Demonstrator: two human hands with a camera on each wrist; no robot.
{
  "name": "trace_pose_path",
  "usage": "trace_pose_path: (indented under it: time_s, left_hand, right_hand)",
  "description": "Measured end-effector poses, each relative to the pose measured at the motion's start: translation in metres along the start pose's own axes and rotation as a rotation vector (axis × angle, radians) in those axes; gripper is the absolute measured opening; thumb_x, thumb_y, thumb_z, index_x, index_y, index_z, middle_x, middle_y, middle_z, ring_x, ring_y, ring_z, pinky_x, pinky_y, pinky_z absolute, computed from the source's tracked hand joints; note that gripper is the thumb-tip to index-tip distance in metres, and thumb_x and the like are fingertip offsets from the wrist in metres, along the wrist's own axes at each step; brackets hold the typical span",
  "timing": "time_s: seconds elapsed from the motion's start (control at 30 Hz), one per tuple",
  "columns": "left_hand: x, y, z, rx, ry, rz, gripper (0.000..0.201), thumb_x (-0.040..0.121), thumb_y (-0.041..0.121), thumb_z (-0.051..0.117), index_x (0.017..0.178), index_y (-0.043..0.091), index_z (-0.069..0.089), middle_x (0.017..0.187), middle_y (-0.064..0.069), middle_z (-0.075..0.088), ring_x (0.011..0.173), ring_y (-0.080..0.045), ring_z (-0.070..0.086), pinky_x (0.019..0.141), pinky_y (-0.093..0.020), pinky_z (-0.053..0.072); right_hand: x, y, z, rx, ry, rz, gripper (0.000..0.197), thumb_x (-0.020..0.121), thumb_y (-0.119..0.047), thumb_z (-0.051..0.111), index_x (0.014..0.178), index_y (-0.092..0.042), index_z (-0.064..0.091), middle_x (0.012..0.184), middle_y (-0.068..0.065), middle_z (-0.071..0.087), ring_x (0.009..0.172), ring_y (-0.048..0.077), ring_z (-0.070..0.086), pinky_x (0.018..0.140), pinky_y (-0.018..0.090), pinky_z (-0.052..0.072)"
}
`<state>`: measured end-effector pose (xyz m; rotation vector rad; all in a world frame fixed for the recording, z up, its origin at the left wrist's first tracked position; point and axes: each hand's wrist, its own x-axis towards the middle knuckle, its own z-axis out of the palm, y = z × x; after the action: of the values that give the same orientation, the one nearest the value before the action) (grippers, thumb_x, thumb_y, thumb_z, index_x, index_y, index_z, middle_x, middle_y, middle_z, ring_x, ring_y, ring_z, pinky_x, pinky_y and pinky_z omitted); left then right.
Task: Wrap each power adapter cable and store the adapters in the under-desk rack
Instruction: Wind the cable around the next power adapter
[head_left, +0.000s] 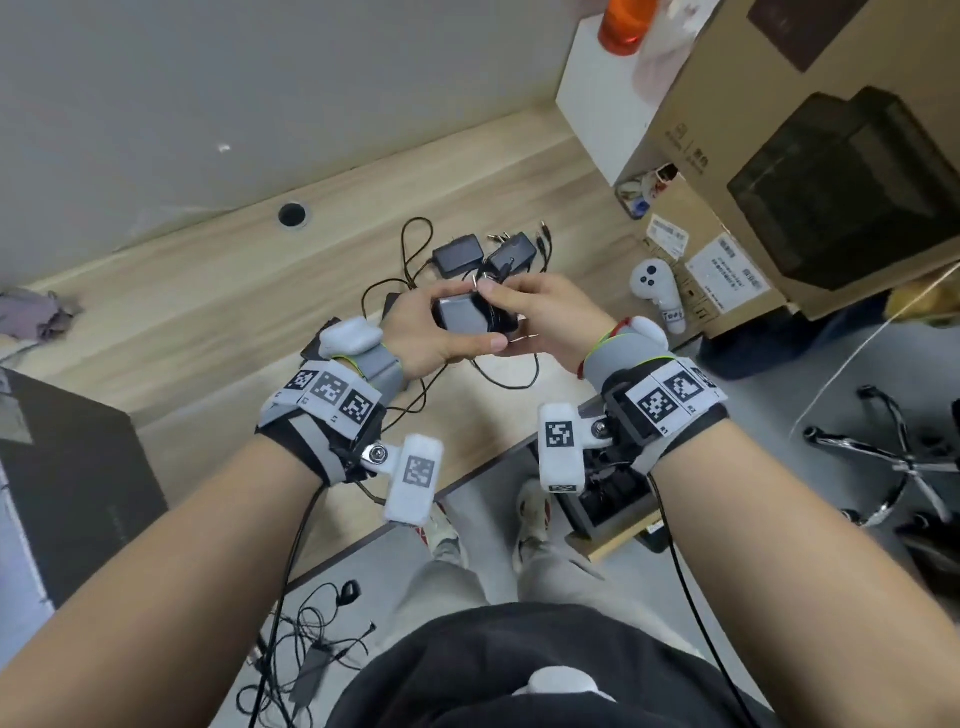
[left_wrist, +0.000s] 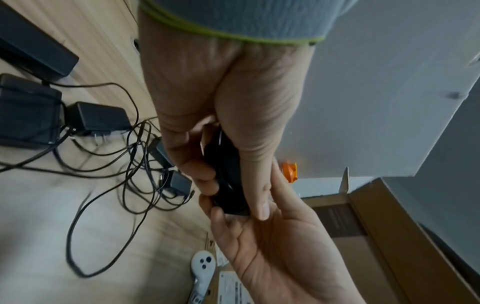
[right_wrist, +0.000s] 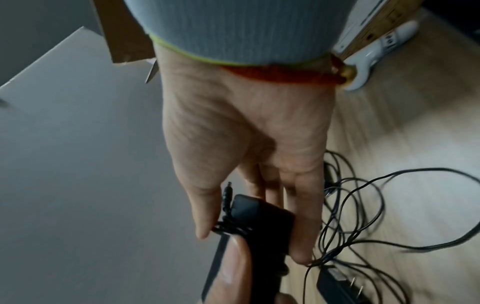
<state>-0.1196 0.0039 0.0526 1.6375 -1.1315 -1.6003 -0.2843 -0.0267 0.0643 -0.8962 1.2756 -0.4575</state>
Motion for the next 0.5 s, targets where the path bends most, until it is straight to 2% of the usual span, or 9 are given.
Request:
trace_pose_path:
  time_s: [0.07, 0.13, 0.2, 0.27, 0.4, 0.5]
  left_hand:
    - [0.001, -0.006, 0.016, 0.003, -0.031, -0.011, 0.065, 0.066, 0.015, 0.090, 0.124, 0.014, 0.061, 0.111, 0.001, 0.066, 0.094, -0.009, 0.065, 0.066, -0.017, 0.056]
    - [0.004, -0.012, 0.035, -0.029, -0.041, -0.039, 0.062, 0.069, 0.010, 0.087, 0.125, 0.008, 0.061, 0.118, -0.006, 0.066, 0.100, -0.016, 0.067, 0.074, -0.029, 0.060]
    - [0.006, -0.018, 0.052, -0.073, -0.035, -0.096, 0.061, 0.073, 0.005, 0.084, 0.128, 0.002, 0.057, 0.121, -0.015, 0.065, 0.101, -0.027, 0.068, 0.079, -0.037, 0.061]
    - [0.007, -0.022, 0.075, -0.129, -0.031, -0.136, 0.059, 0.076, 0.000, 0.079, 0.130, -0.002, 0.054, 0.118, -0.020, 0.065, 0.096, -0.033, 0.069, 0.076, -0.036, 0.061]
    - [0.005, -0.031, 0.124, -0.200, -0.023, -0.174, 0.052, 0.081, -0.005, 0.073, 0.130, -0.003, 0.056, 0.104, -0.019, 0.068, 0.081, -0.026, 0.069, 0.070, -0.026, 0.060]
    - [0.004, -0.047, 0.169, -0.233, 0.026, -0.243, 0.050, 0.084, -0.002, 0.070, 0.131, -0.003, 0.053, 0.103, -0.017, 0.066, 0.080, -0.022, 0.067, 0.069, -0.023, 0.060]
  right_hand:
    - [-0.006, 0.010, -0.017, -0.003, 0.034, 0.022, 0.032, 0.090, -0.031, 0.070, 0.098, -0.001, 0.065, 0.082, 0.011, 0.065, 0.073, 0.026, 0.067, 0.080, 0.044, 0.060]
    - [-0.008, 0.020, -0.039, -0.013, 0.088, 0.048, 0.043, 0.088, -0.030, 0.071, 0.109, 0.007, 0.062, 0.095, 0.019, 0.066, 0.081, 0.031, 0.068, 0.081, 0.046, 0.060]
    - [-0.012, 0.030, -0.059, -0.017, 0.105, 0.046, 0.033, 0.088, -0.027, 0.072, 0.105, 0.001, 0.064, 0.103, 0.019, 0.066, 0.088, 0.032, 0.069, 0.082, 0.046, 0.060]
    - [-0.016, 0.042, -0.082, -0.033, 0.055, 0.035, 0.022, 0.086, -0.020, 0.074, 0.103, -0.007, 0.065, 0.105, 0.015, 0.068, 0.093, 0.029, 0.069, 0.083, 0.042, 0.060]
    - [-0.018, 0.075, -0.125, -0.091, -0.007, 0.052, 0.042, 0.080, -0.010, 0.079, 0.118, -0.007, 0.062, 0.118, 0.017, 0.067, 0.104, 0.029, 0.069, 0.088, 0.045, 0.058]
    - [-0.022, 0.101, -0.163, -0.101, -0.002, 0.107, 0.043, 0.081, -0.006, 0.077, 0.121, -0.004, 0.060, 0.122, 0.019, 0.065, 0.108, 0.030, 0.067, 0.087, 0.044, 0.059]
